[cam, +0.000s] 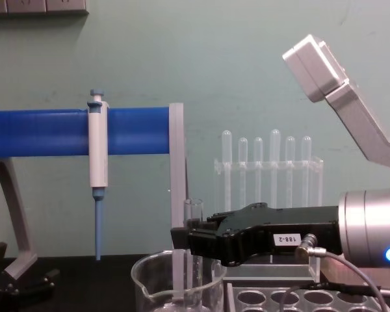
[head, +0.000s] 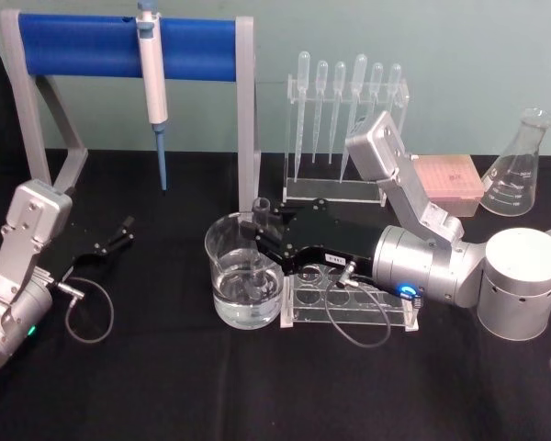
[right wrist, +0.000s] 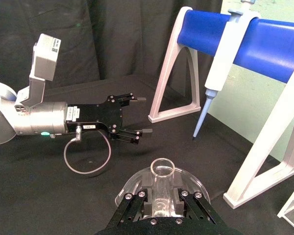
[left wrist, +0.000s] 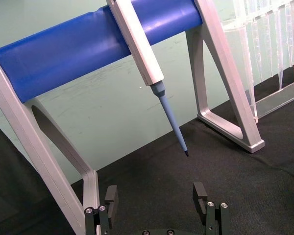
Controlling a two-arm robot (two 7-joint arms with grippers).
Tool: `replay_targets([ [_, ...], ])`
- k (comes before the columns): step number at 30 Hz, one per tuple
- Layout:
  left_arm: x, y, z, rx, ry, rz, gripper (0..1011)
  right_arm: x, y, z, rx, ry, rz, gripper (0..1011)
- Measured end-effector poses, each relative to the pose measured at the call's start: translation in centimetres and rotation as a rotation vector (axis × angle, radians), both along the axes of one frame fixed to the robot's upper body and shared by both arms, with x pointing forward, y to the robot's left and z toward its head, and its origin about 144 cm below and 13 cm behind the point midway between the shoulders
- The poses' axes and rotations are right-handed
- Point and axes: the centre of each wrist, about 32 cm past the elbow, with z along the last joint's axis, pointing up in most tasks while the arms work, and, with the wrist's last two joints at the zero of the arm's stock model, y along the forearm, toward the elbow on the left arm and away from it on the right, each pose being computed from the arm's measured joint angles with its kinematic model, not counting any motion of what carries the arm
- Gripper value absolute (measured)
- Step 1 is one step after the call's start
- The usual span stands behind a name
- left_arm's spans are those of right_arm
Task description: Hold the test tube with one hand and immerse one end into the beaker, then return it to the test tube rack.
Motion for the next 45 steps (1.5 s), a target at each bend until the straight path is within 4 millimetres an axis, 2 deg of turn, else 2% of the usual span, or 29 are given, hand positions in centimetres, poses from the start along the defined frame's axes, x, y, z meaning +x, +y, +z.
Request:
replay_targets([
  [45, 0.00, 0.00, 0.00, 0.000, 0.000, 0.000, 1000, 0.00, 0.00, 0.00, 0.000, 0.000, 0.000, 227],
])
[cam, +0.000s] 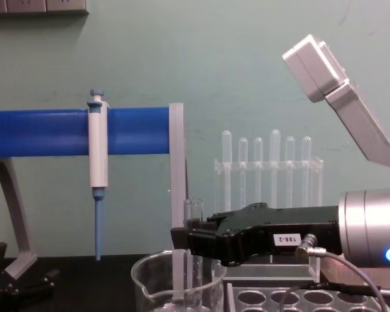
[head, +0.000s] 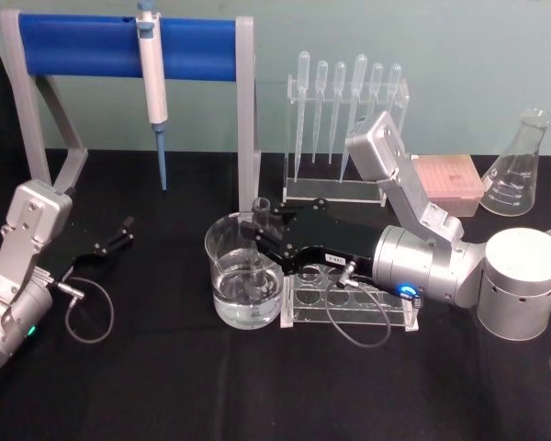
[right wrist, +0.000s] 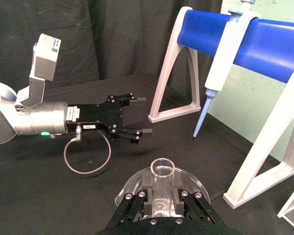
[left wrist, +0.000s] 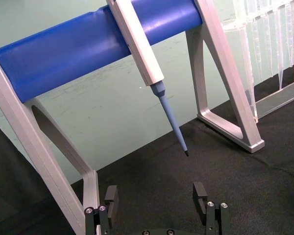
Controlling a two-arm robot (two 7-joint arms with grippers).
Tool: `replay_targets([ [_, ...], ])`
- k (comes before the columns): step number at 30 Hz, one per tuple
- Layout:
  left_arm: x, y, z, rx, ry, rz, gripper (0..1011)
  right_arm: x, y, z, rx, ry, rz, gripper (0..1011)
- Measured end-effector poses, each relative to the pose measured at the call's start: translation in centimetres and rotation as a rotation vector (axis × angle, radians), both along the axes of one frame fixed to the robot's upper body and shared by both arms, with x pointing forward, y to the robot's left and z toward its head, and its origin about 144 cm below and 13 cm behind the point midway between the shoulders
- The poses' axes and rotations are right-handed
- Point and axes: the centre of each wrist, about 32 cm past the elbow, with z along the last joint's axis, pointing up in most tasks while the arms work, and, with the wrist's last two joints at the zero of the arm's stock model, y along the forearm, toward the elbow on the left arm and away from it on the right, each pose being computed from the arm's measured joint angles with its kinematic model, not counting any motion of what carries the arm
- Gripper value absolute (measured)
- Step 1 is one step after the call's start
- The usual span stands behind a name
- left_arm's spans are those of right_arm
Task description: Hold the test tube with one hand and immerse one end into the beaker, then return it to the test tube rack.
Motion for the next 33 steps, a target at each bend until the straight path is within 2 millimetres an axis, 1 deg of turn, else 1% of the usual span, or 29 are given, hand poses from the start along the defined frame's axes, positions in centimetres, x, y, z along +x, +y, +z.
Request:
replay_targets([
  [33, 0.00, 0.00, 0.00, 0.000, 0.000, 0.000, 1000, 0.00, 0.00, 0.00, 0.000, 0.000, 0.000, 227],
])
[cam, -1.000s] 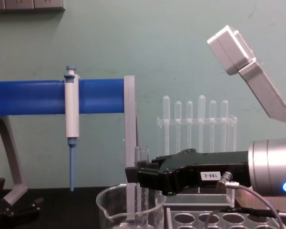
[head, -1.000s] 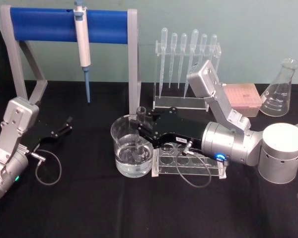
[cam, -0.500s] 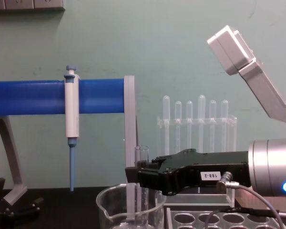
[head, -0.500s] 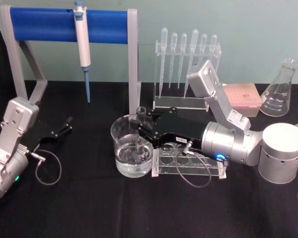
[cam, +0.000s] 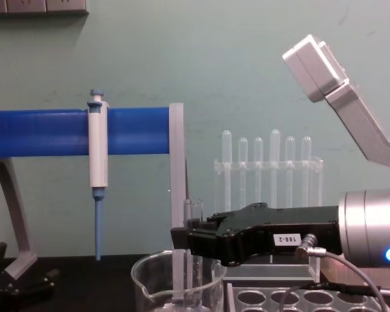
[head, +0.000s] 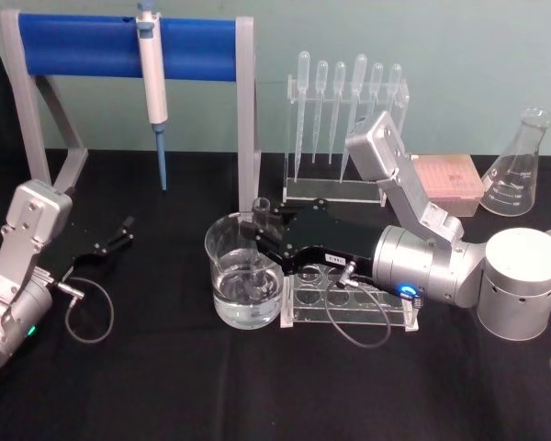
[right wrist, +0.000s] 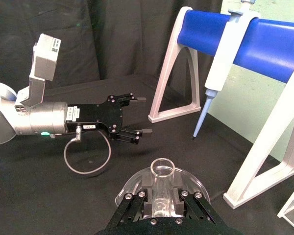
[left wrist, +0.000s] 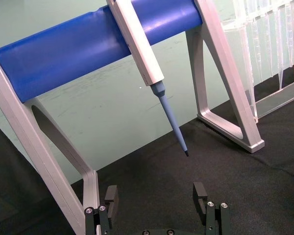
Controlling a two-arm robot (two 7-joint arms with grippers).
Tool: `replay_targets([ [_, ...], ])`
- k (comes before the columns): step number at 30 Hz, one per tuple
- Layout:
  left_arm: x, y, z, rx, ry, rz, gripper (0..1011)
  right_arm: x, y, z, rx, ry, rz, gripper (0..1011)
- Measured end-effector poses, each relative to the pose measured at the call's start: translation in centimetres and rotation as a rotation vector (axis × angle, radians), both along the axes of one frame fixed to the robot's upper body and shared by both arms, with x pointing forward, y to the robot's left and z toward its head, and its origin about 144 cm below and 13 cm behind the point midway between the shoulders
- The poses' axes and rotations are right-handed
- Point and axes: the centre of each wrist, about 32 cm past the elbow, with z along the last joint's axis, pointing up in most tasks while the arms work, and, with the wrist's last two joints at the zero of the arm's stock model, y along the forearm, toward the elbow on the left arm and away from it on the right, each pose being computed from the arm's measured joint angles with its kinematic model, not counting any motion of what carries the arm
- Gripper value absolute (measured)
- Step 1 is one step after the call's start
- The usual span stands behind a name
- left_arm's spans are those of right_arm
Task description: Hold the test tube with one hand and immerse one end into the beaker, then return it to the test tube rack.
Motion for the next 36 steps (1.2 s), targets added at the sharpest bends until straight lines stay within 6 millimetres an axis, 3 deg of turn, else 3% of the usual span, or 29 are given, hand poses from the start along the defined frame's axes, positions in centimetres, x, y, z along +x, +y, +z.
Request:
replay_targets([
  [36, 0.00, 0.00, 0.00, 0.000, 0.000, 0.000, 1000, 0.00, 0.00, 0.00, 0.000, 0.000, 0.000, 227],
])
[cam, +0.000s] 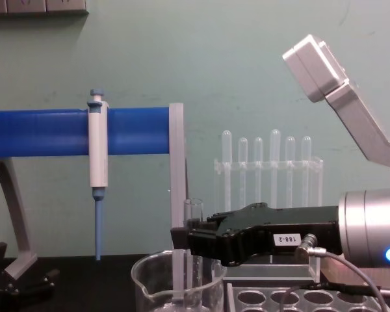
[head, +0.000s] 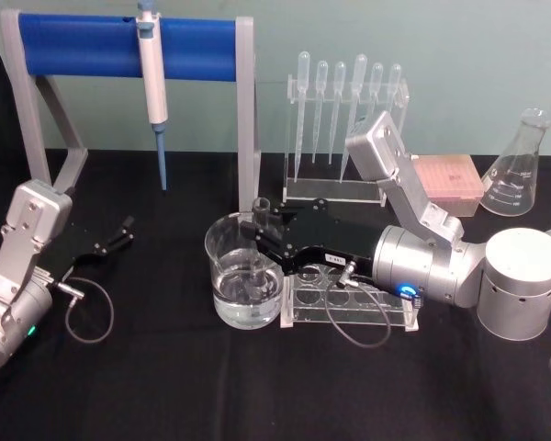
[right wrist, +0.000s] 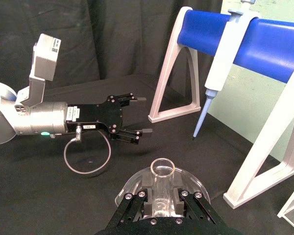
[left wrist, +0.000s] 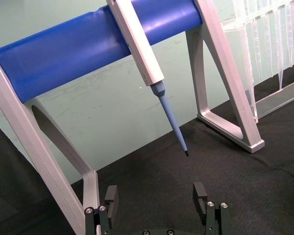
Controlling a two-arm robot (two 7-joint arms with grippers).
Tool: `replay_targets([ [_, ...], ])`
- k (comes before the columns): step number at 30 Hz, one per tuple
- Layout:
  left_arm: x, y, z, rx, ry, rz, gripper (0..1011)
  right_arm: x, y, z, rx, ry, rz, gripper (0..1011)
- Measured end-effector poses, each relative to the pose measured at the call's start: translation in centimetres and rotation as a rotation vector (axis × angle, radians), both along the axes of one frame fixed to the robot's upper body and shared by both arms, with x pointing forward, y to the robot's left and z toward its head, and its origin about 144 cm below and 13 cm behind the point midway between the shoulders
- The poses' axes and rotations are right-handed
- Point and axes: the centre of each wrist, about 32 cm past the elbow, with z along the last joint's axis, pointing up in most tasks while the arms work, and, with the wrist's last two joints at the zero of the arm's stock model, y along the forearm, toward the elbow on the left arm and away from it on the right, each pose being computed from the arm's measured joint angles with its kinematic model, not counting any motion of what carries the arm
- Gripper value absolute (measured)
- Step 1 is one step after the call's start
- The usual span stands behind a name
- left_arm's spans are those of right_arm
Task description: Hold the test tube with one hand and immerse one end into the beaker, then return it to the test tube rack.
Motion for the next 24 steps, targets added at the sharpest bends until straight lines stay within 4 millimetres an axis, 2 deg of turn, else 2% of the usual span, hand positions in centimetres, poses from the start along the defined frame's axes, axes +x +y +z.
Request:
replay_targets([
  [15, 0.0, 0.0, 0.0, 0.000, 0.000, 0.000, 1000, 0.0, 0.0, 0.1, 0.000, -0.002, 0.003, 227],
  [24, 0.0, 0.0, 0.0, 0.000, 0.000, 0.000, 1000, -0.2, 0.0, 2.4, 0.010, -0.027, 0.025, 227],
])
